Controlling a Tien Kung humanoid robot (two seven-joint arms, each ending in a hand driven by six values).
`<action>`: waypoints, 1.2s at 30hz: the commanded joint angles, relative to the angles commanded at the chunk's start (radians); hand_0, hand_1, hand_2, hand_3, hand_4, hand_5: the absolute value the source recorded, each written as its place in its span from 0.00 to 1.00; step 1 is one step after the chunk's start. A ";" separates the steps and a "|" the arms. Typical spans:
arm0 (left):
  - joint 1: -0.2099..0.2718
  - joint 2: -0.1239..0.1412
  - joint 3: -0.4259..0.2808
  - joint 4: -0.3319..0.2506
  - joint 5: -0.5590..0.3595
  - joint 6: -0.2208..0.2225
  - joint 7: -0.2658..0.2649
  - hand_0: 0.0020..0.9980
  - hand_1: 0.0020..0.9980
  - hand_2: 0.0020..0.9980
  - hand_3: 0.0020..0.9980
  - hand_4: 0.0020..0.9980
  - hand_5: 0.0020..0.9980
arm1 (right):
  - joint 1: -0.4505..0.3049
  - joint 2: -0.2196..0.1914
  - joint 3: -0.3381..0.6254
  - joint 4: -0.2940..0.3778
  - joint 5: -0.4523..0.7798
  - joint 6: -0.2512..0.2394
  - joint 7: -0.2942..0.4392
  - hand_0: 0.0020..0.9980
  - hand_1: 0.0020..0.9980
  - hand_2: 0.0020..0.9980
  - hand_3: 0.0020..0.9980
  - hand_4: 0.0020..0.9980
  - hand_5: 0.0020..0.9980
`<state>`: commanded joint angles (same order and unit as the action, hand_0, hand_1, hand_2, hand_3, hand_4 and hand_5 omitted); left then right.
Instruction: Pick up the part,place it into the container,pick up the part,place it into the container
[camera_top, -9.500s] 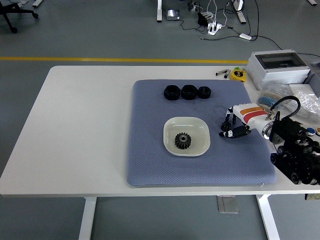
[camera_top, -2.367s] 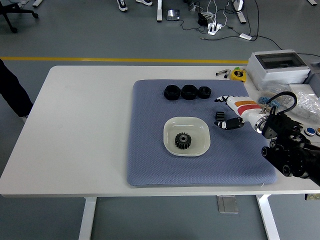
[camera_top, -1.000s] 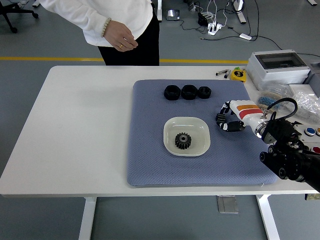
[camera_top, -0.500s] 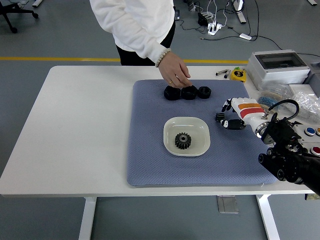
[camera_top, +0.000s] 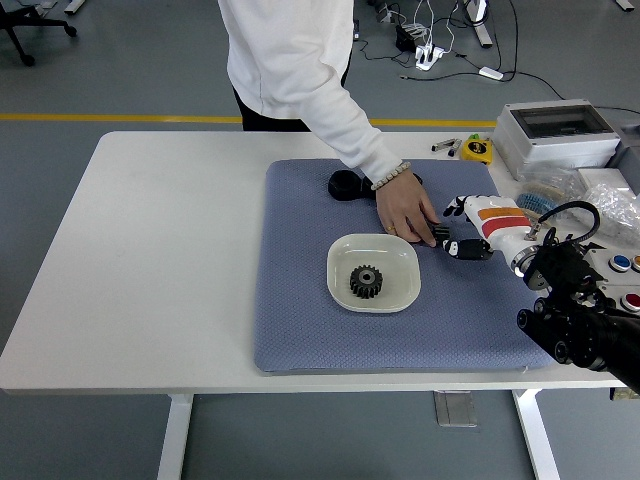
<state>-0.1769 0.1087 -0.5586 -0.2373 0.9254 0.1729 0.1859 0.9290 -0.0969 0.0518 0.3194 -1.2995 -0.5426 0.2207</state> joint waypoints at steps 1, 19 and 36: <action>0.000 0.000 0.001 0.000 -0.002 0.000 -0.001 0.71 0.73 0.76 0.66 0.68 0.67 | 0.000 -0.001 -0.001 0.000 -0.001 0.003 0.000 0.44 0.58 0.67 0.67 0.77 0.36; 0.005 -0.001 0.003 0.001 -0.007 0.000 -0.003 0.71 0.73 0.75 0.66 0.68 0.67 | 0.000 -0.014 -0.005 -0.002 0.000 0.010 -0.001 0.45 0.60 0.69 0.69 0.78 0.34; 0.013 -0.001 0.004 0.001 -0.010 -0.001 -0.003 0.71 0.72 0.75 0.66 0.68 0.67 | -0.006 -0.017 0.001 -0.001 -0.008 0.035 -0.003 0.32 0.47 0.60 0.62 0.76 0.32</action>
<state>-0.1639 0.1077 -0.5549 -0.2363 0.9158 0.1716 0.1827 0.9230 -0.1142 0.0527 0.3188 -1.3077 -0.5080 0.2181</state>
